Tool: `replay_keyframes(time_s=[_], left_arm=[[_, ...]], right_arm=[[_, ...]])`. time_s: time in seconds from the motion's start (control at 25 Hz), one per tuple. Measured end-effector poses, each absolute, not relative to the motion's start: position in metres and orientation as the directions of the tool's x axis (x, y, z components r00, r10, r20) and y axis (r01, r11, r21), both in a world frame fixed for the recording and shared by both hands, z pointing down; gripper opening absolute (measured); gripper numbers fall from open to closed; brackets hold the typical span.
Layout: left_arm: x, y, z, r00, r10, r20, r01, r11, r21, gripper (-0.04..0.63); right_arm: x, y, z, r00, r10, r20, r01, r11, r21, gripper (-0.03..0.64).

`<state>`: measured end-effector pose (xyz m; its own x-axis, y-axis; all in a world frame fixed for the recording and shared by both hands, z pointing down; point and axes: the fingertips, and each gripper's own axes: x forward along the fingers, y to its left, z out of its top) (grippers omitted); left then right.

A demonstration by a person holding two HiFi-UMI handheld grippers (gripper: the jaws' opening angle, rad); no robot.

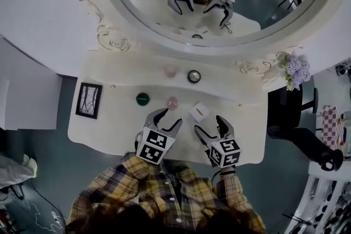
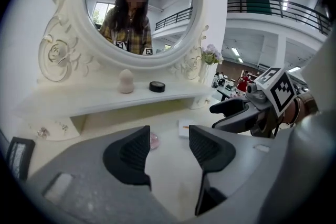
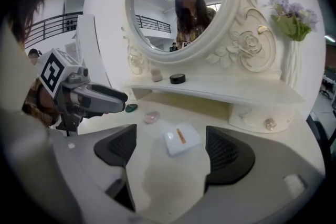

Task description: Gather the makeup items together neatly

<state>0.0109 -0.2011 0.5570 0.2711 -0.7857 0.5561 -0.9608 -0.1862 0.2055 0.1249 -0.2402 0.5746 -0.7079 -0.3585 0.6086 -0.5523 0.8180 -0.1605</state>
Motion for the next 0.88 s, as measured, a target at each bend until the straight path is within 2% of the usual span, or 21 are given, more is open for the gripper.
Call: replay_keyframes(time_s=[0.44, 0.88], left_arm=[[-0.055, -0.151, 0.573, 0.105, -0.797, 0.595, -0.978, 0.026, 0.208, 0.224], [-0.075, -0.135, 0.576, 0.058, -0.797, 0.601, -0.972, 0.093, 0.217, 0.224]], right_arm=[[0.013, -0.223, 0.602, -0.747, -0.131, 0.652, -0.294, 0.944, -0.147, 0.391], [-0.032, -0.231, 0.638, -0.651, -0.092, 0.754, -0.248, 0.964, -0.097, 0.374]])
